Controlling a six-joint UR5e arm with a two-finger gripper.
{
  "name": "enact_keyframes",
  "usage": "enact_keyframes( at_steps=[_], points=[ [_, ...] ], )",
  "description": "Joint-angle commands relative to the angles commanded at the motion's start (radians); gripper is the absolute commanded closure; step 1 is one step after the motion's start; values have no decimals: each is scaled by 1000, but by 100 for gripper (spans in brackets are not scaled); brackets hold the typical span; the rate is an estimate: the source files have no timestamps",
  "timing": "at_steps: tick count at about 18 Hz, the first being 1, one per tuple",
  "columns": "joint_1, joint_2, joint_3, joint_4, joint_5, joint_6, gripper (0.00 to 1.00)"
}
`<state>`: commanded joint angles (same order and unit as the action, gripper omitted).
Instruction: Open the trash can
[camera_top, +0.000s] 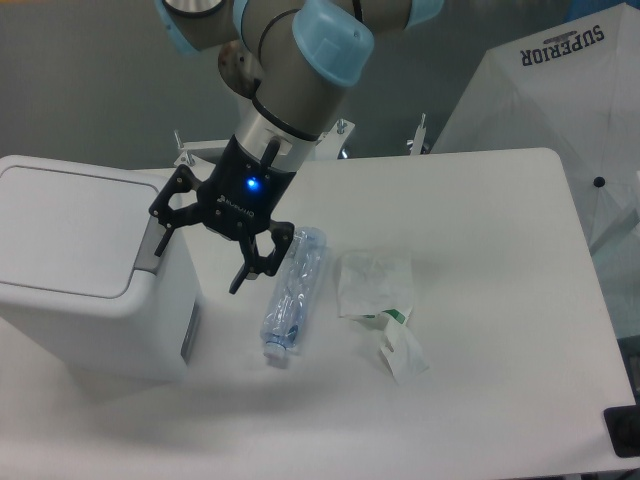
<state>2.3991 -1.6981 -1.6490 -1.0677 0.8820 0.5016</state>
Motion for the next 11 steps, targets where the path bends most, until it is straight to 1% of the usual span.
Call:
enact_keyframes(
  at_steps=[11],
  points=[
    [-2,-8,-8,2,5,3,0]
  ],
)
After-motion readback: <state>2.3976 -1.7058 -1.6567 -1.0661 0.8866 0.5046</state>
